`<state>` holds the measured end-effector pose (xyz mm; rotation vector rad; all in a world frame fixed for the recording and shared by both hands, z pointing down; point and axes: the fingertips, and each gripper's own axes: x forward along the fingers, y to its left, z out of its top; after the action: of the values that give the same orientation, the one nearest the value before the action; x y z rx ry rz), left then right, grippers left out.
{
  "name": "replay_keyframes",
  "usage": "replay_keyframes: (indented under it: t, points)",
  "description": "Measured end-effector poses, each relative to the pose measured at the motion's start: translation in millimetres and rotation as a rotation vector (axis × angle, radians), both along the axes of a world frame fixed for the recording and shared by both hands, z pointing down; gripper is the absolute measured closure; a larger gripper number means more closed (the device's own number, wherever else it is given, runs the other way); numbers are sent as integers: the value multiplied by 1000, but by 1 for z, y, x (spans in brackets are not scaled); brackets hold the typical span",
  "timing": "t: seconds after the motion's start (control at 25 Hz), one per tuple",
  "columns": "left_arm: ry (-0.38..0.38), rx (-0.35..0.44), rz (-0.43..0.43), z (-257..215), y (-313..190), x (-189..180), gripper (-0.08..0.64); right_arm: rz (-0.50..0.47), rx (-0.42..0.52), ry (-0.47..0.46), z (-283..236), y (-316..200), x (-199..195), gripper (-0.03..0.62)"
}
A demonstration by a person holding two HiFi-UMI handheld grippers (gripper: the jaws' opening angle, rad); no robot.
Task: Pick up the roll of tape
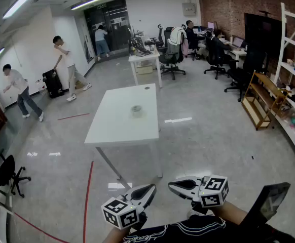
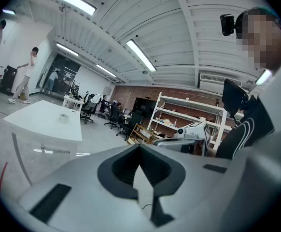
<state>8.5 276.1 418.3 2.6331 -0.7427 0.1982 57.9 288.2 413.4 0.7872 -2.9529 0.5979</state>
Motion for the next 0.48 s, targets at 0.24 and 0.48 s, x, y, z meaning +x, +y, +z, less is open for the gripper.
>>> replay_keyframes:
  t: [0.24, 0.48]
  points:
    - [1, -6, 4, 4, -3, -5, 557, 8, -6, 6, 5, -1, -6, 580]
    - [14, -2, 4, 4, -3, -12, 557, 24, -1, -8, 2, -2, -10, 580]
